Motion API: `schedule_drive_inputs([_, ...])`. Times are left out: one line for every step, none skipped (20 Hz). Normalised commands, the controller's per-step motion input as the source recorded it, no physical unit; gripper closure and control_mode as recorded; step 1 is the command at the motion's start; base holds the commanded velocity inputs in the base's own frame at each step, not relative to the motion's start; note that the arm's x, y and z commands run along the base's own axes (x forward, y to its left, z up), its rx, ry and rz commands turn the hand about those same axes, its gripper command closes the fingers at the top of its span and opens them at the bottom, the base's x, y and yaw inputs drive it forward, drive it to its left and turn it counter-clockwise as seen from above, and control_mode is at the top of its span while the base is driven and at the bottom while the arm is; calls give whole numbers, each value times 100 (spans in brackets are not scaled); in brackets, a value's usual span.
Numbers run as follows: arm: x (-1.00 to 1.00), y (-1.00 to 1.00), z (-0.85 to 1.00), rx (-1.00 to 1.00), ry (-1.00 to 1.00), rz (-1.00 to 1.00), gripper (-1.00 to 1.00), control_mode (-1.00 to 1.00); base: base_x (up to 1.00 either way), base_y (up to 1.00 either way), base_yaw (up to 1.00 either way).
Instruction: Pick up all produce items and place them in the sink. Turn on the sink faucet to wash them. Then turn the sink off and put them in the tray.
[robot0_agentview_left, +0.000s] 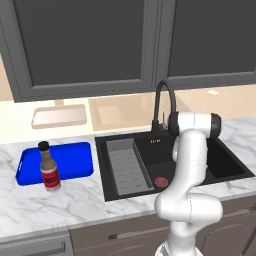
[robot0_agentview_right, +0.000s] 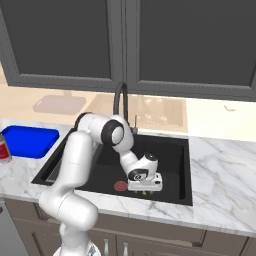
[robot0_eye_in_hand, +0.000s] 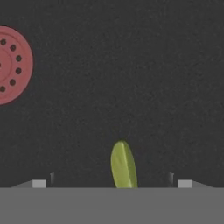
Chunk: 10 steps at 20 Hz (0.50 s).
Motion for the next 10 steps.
schedule_drive_inputs([0,0,-28,0,0,0,-100,-100,0,0,0])
schedule_drive_inputs([0,0,-31,0,0,0,-100,-100,0,0,0])
schedule_drive_inputs([0,0,-30,0,0,0,-100,-100,0,0,0])
schedule_drive_inputs([0,0,-26,0,0,0,-100,-100,0,0,0])
schedule_drive_inputs([0,0,-17,0,0,0,-100,-100,0,0,0])
schedule_drive_inputs([0,0,-3,0,0,0,-100,-100,0,0,0])
schedule_drive_inputs([0,0,0,0,0,0,-100,-100,0,0,0])
schedule_drive_inputs([0,0,0,0,0,0,-100,-100,0,0,0])
schedule_drive_inputs([0,0,-3,0,0,0,-100,-100,0,0,0])
schedule_drive_inputs([0,0,-5,0,0,0,-100,-100,0,0,0])
